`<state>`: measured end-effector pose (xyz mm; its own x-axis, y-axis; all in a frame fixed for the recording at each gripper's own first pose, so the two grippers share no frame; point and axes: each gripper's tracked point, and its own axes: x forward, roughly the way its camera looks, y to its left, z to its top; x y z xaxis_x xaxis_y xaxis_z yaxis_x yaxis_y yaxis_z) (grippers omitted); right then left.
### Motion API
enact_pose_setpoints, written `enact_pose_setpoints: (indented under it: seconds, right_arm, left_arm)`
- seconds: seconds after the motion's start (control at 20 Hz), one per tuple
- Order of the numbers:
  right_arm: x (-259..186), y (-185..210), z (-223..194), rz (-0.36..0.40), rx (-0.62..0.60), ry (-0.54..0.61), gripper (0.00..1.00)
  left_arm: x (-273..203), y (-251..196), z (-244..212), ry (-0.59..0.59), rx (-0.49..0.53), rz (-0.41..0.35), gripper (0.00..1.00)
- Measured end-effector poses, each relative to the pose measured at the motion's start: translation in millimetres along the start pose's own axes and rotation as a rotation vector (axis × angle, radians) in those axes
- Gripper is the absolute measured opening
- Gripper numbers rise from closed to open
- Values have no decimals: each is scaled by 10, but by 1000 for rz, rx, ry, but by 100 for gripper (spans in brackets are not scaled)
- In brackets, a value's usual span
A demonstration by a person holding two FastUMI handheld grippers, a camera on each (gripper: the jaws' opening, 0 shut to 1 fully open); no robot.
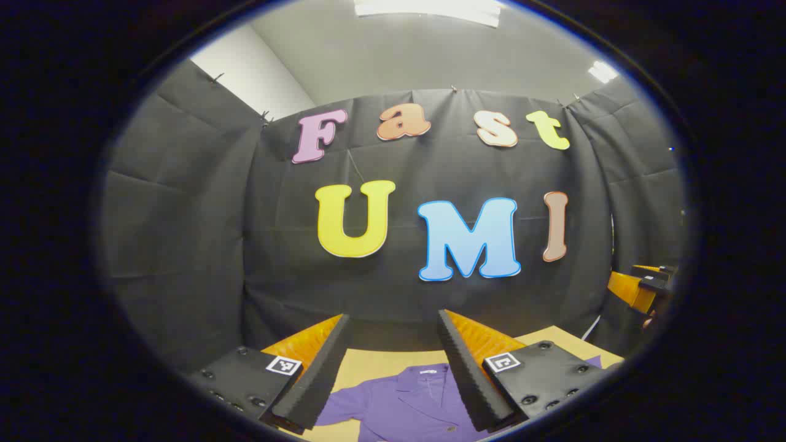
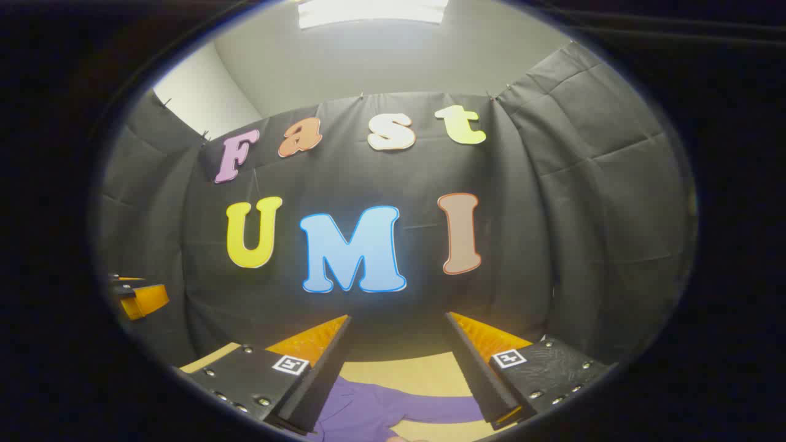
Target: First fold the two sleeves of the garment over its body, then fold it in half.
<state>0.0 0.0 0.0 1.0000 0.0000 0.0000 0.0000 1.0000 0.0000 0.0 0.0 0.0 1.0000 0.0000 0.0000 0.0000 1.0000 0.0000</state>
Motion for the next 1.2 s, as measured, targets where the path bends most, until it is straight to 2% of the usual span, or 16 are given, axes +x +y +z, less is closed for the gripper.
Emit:
enact_pose_setpoints:
  seconds: [0.7,1.2]
  right_arm:
    - [-17,-147,-306,-18,-17,99,93]
    - [-1,-898,-1007,-176,-16,260,93]
  left_arm:
    - [-29,-73,-194,45,4,-8,92]
    - [-44,-154,-318,71,27,-5,93]
